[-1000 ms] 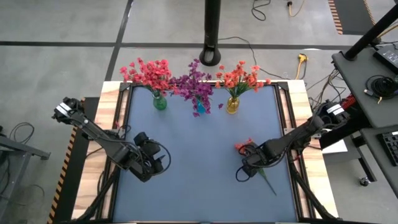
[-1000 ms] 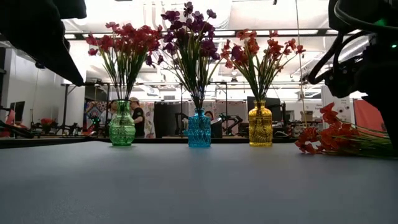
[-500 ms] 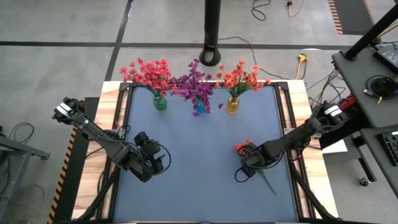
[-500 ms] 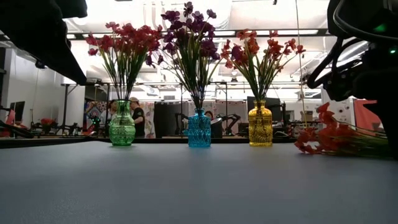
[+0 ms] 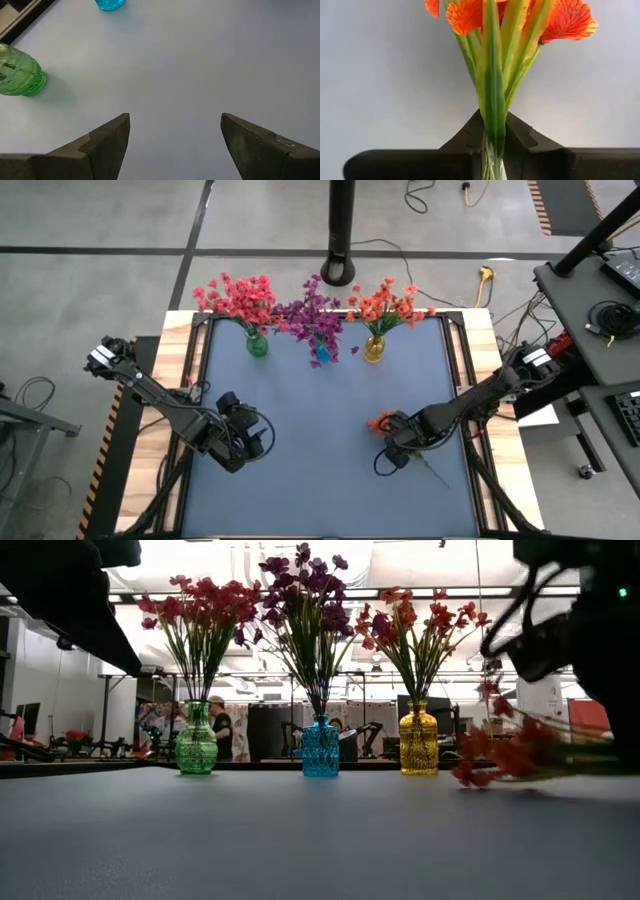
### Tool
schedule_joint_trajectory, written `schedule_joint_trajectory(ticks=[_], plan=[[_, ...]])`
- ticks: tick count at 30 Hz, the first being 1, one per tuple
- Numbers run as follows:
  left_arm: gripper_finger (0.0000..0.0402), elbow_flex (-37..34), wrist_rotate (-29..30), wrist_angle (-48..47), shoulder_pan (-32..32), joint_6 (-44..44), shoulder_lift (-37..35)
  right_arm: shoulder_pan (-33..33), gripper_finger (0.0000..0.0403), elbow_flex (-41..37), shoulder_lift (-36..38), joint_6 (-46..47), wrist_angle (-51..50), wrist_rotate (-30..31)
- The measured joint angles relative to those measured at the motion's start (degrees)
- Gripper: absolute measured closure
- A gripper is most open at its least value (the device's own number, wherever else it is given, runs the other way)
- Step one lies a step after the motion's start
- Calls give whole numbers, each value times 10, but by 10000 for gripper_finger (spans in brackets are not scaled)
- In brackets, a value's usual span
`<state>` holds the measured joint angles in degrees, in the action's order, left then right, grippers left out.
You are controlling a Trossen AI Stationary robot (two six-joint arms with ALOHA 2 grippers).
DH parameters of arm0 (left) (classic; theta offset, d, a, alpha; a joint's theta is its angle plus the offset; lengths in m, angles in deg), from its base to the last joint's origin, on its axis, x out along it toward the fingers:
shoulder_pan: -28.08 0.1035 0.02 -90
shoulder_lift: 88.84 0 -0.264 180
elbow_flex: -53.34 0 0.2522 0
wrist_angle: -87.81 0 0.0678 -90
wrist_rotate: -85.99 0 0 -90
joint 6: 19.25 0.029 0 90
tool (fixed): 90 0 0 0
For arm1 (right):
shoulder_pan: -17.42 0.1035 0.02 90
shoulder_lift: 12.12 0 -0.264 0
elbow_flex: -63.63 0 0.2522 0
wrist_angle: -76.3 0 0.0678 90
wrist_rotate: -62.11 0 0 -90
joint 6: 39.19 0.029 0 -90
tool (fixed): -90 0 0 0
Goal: Sort flowers into vase by color
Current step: Put the orange flower into the green vase
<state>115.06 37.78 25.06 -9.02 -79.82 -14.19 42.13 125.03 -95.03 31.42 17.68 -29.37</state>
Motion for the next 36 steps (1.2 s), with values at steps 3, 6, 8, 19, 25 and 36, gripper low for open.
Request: schedule_joint_trajectory(ticks=[3, 6, 8, 19, 25, 36], plan=[[107, 0, 11, 0, 0, 0, 0, -3, 372, 20, 12, -23, 3, 16], [107, 0, 13, 0, 0, 0, 0, -7, 373, 43, 26, -51, 5, 73], [107, 0, 13, 2, 0, 0, 0, -13, 373, 57, 36, -77, 10, 111], [107, 0, 13, 4, 0, 0, 0, -24, 374, 72, 115, -346, 224, 262], [107, 0, 13, 9, 0, 0, 0, -24, 374, 35, 143, -515, 418, 284], [107, 0, 13, 12, 0, 0, 0, -85, 374, -114, 171, -748, 833, 288]])
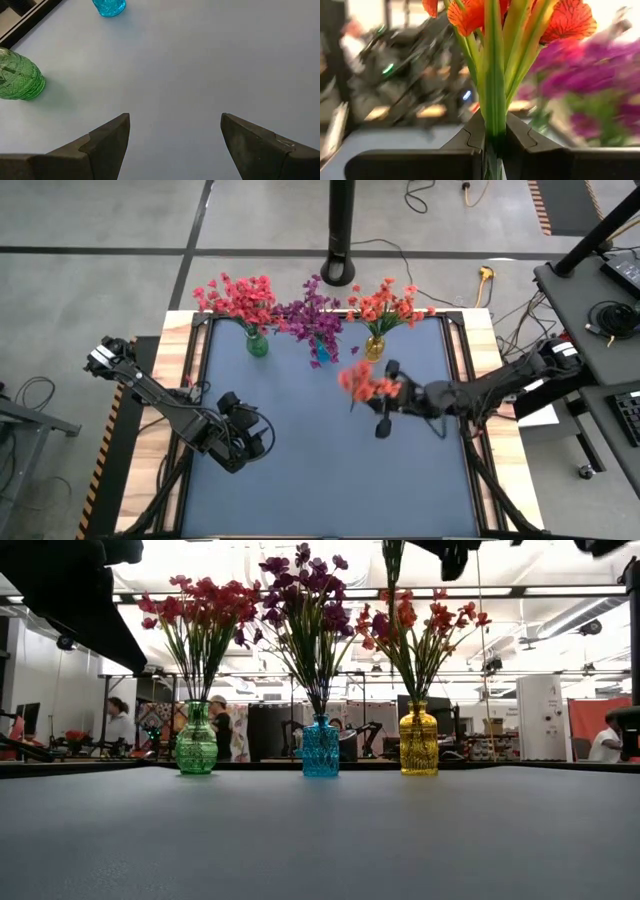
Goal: Sort flowers into vase by color
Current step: Put the orange flower into the green vase
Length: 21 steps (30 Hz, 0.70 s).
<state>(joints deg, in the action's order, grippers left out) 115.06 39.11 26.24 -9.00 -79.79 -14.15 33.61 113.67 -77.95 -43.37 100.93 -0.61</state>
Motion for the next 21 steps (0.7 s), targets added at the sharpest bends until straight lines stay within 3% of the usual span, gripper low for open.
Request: schedule_joint_trajectory(ticks=[4, 10, 21], plan=[[107, 0, 0, 0, 0, 0, 0, -35, 374, -59, 39, -47, 101, 57], [107, 0, 0, 0, 0, 0, 0, -69, 374, -121, 108, -104, 139, 189], [107, 0, 29, 1, 0, 0, 0, -180, 374, -141, 154, -135, 167, 186]])
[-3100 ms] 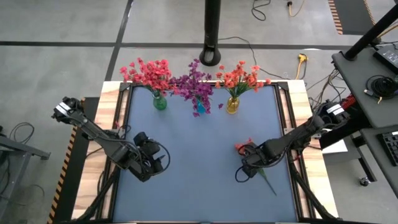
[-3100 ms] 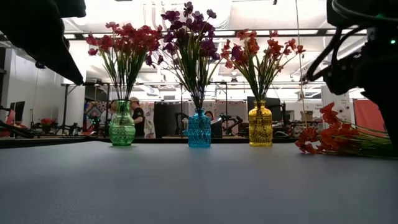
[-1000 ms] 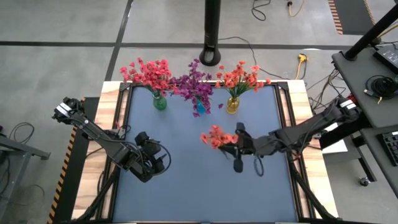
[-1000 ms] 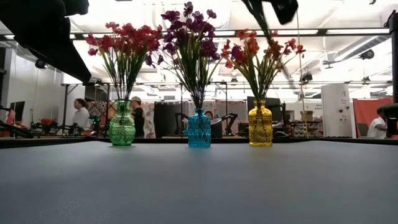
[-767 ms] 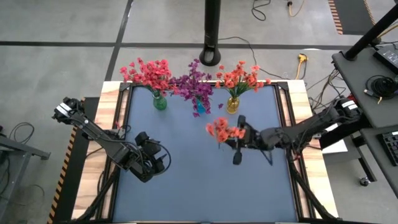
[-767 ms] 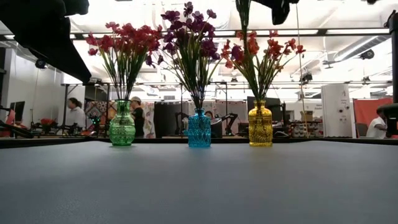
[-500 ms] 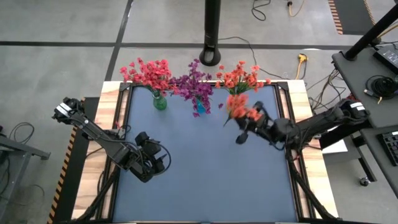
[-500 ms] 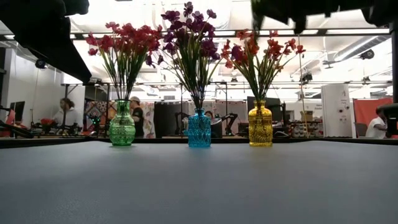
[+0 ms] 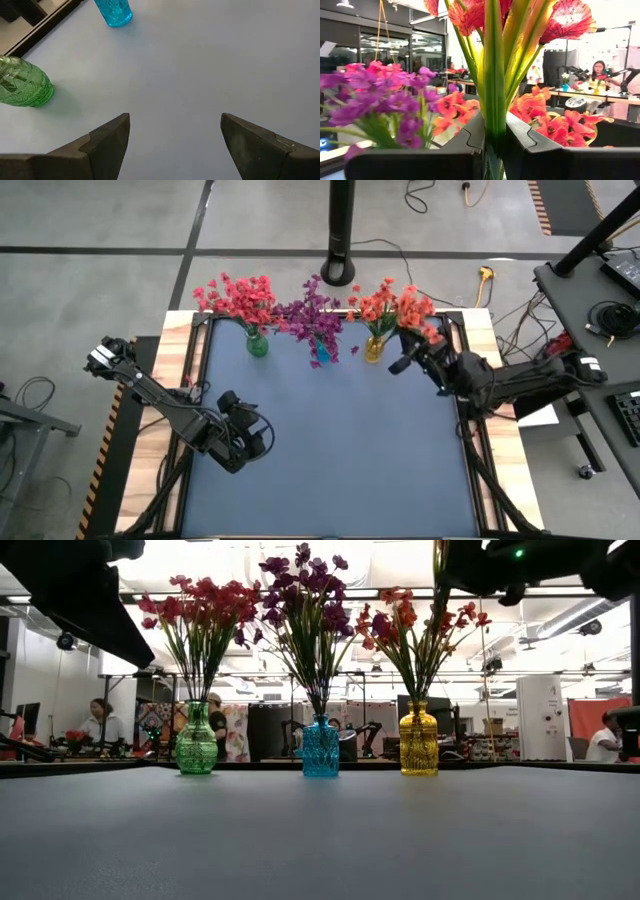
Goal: Sort flowers into vase by color
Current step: Put the orange flower into the green vase
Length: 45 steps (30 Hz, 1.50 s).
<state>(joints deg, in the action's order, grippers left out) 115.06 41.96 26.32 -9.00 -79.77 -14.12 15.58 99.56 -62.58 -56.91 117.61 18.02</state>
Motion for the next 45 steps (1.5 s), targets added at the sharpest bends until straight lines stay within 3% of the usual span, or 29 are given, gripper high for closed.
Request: schedule_joint_trajectory(ticks=[14, 45], plan=[[107, 0, 2, 0, 0, 3, 0, -98, 374, 0, -31, 41, 10, -72], [107, -1, 27, -1, 0, 3, 0, -108, 374, 0, -124, 16, 37, -69]])
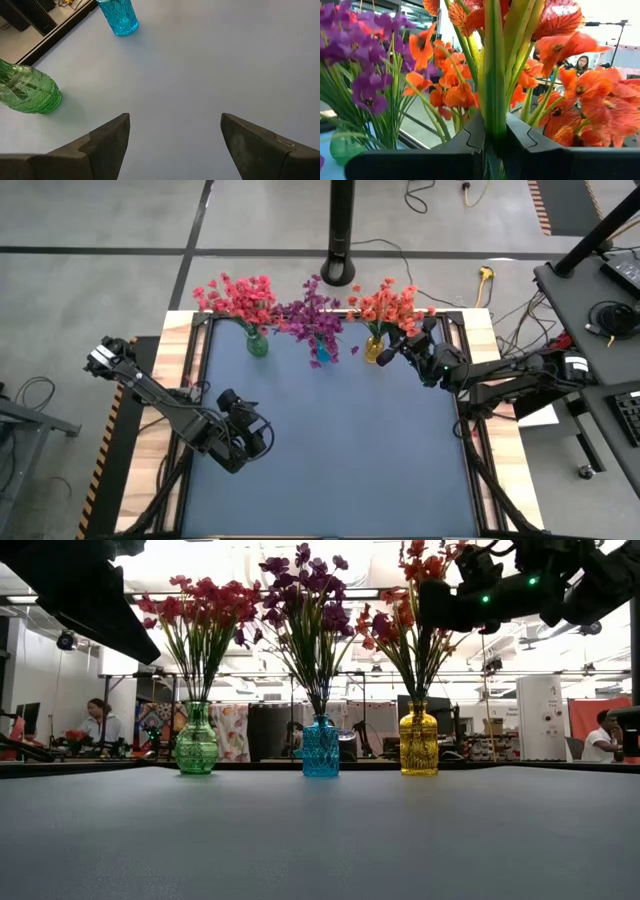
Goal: Sort flowers into vase by color
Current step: Put the orange flower into the green vase, then return to Home Position
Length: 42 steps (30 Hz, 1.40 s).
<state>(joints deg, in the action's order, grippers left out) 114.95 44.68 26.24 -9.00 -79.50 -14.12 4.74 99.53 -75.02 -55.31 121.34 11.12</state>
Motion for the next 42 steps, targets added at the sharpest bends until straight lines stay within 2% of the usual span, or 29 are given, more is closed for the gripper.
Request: schedule_joint_trajectory(ticks=[8, 12, 21, 32, 38, 42], plan=[[107, 0, 0, 0, 0, 0, 0, 0, 374, 0, -21, -4, 0, 0], [107, 0, 0, 0, 0, 0, 0, 0, 359, 0, -26, -4, -1, 0], [107, 0, 0, 0, 0, -3, 0, 1, 284, 0, -25, 9, -8, 0], [107, 0, 0, 2, 0, -5, 0, 2, 186, 0, -21, 61, -89, 1], [107, 0, -1, 3, 0, -6, 0, 21, 137, 0, 1, 62, -152, 47], [107, 0, -1, 3, 0, -6, 0, 33, 111, 0, 30, 90, -209, 51]])
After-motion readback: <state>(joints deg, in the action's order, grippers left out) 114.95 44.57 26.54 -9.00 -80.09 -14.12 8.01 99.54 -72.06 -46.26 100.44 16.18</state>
